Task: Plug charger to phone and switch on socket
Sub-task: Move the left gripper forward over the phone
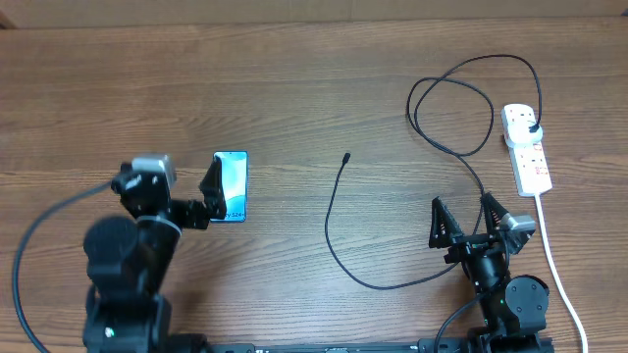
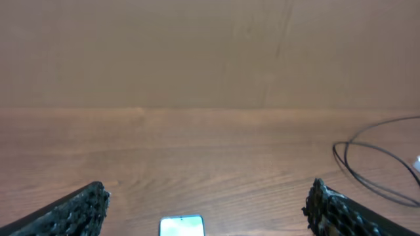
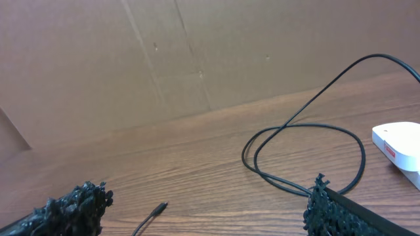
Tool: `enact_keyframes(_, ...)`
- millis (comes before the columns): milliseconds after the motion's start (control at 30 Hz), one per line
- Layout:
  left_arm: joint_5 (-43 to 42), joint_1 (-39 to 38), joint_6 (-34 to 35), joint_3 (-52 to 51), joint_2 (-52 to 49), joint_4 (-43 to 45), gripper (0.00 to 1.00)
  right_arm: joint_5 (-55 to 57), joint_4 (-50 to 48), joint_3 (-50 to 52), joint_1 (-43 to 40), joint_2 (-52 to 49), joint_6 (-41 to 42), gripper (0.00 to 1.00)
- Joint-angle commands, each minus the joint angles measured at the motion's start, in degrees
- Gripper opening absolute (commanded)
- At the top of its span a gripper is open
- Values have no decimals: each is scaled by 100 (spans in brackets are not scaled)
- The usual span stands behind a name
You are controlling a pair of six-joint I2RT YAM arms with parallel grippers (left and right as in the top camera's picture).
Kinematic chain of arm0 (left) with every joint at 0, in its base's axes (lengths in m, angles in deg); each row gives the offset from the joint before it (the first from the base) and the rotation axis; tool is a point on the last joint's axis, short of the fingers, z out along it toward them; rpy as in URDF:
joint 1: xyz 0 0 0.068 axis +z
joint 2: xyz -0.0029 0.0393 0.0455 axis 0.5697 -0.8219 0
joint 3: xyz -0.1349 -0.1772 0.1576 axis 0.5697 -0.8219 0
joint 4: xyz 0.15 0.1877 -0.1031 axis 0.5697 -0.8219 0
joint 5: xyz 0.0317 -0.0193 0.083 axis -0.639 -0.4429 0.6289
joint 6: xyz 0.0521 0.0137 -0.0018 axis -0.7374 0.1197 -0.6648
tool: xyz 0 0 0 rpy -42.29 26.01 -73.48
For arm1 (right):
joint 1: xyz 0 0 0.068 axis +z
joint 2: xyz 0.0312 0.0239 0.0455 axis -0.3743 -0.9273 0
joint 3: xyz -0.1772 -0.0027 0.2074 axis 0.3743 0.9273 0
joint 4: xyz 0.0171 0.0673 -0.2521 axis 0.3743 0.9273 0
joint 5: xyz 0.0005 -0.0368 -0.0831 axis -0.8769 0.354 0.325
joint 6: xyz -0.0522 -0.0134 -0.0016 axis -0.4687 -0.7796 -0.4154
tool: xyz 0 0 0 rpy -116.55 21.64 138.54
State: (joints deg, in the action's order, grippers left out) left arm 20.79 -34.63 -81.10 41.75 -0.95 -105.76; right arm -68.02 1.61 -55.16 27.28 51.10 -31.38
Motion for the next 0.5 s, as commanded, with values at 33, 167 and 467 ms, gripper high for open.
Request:
enact_keyframes(33, -326, 42, -197, 1084, -848, -599, 100, 11, -24, 61, 20, 52, -4, 100)
enact_keyframes(167, -483, 42, -199, 2194, -1790, -1609, 99, 9, -24, 61, 20, 52, -4, 100)
enact_keyframes(467, -702, 70, -739, 4951, -4048, -4271, 99, 9, -24, 61, 20, 52, -4, 100)
